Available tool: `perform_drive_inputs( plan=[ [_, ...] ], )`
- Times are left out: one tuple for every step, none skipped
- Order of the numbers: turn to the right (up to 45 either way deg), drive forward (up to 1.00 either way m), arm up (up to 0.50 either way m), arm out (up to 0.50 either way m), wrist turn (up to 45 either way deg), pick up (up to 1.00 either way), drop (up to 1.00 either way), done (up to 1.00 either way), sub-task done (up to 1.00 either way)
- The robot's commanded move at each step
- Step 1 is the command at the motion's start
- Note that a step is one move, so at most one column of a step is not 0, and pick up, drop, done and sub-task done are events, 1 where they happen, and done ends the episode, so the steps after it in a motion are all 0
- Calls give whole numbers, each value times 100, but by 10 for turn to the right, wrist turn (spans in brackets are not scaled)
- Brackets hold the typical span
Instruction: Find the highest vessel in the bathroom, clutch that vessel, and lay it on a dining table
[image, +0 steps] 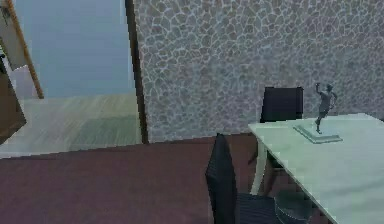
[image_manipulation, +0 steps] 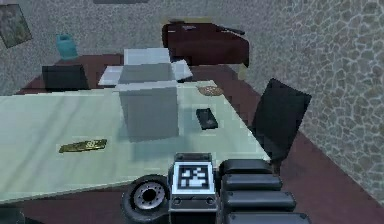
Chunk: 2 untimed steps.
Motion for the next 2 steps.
perform_drive_inputs(
  plan=[
    [450,0,0,0,0,0,0,0,0],
    [450,0,0,0,0,0,0,0,0]
  ],
)
